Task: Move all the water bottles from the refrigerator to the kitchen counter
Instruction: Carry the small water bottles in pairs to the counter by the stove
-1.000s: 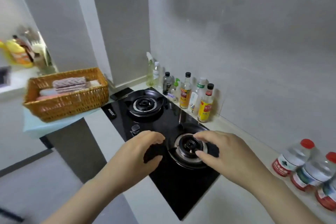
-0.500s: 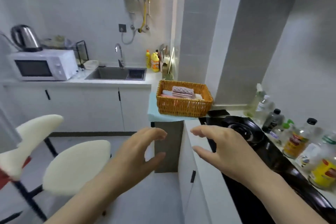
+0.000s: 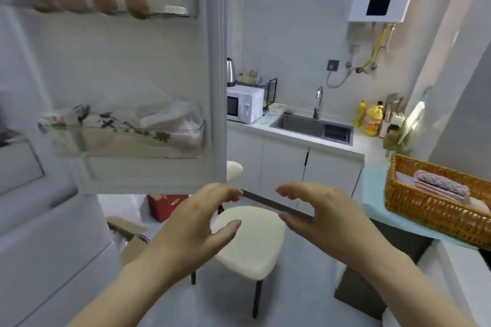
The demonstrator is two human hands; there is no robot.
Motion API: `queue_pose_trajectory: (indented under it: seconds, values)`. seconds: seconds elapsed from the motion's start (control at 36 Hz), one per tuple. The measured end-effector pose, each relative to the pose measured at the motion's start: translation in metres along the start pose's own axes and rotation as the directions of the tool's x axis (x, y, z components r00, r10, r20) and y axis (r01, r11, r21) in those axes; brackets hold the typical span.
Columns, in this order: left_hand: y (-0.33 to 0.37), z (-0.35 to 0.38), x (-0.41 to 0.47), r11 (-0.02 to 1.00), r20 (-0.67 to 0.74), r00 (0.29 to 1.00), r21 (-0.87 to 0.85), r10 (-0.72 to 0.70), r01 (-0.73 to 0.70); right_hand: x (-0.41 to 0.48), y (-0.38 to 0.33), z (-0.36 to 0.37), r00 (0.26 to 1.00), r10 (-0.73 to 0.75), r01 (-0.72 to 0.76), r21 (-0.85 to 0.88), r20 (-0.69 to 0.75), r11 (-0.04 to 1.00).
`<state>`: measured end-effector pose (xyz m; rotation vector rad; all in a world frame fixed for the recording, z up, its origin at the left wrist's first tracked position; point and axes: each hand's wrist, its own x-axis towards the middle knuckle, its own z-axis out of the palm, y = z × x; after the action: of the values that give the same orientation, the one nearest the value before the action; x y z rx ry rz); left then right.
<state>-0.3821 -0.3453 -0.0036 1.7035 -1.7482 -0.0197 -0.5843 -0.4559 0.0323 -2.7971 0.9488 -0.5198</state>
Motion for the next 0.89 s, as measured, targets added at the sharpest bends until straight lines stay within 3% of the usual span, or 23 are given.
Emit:
queue_pose_trajectory:
  seconds: [0.33,0.53,0.89]
  values:
    - [-0.086,-0.083,-0.046,0.948,-0.177,0.947,0.127,-0.267,0.291,0.116,-0.1,0.054,0.955,-0.291,0.285,0.087,0.059,0.954]
    - [-0.121,-0.116,-0.064,0.869,-0.332,0.858,0.171,-0.393,0.464,0.185,-0.149,0.083,0.866,-0.494,0.48,0.152,0.074,0.864]
    - [-0.158,-0.156,-0.091,0.699,-0.55,0.649,0.157,-0.525,0.698,0.272,-0.231,0.125,0.685,-0.728,0.692,0.284,0.031,0.664]
